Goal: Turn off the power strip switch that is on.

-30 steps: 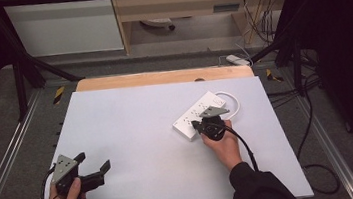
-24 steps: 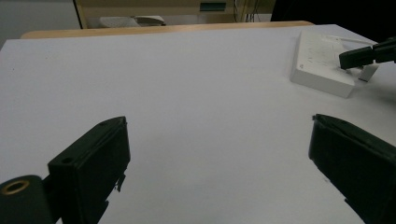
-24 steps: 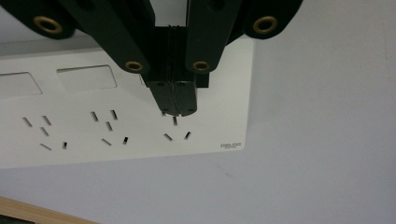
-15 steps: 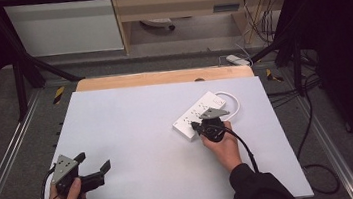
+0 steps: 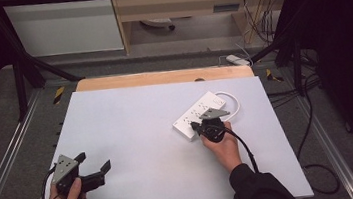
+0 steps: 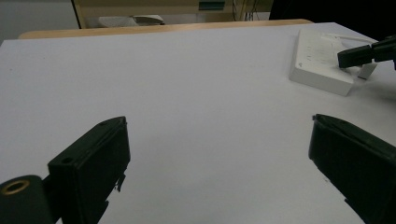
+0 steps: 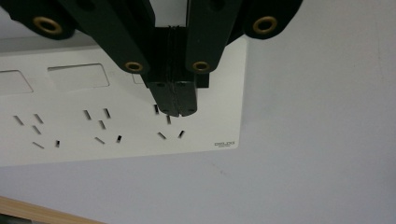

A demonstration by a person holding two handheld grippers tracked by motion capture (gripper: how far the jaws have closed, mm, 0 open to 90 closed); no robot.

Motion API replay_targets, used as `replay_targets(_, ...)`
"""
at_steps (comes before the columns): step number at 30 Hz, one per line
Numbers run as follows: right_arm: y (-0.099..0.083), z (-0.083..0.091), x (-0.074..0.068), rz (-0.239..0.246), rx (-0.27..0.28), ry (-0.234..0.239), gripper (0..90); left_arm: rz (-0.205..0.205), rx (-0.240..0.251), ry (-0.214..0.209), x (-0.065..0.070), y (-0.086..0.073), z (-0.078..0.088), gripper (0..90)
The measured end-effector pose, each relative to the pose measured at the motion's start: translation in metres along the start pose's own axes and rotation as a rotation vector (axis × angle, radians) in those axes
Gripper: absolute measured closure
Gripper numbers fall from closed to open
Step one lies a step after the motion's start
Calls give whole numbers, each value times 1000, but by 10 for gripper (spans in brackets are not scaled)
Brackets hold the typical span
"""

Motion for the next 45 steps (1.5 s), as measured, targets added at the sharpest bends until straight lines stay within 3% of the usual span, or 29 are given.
replay_targets(26,-3,-2,-1,-22,17,10,900,4,5,1,0,1,0,53)
replay_targets(45,5,-1,0,-60,44,13,895,4,-2,0,0,-1,0,52)
Point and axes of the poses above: each handheld gripper's, and its own axes: z roughly backward along the jaws, y roughly out of its top, x roughly to its right, the point moved 7 cm from there along -z, roughly forward along the jaws, and after that the axes turned 11 degrees about x, right-handed, at the moved point
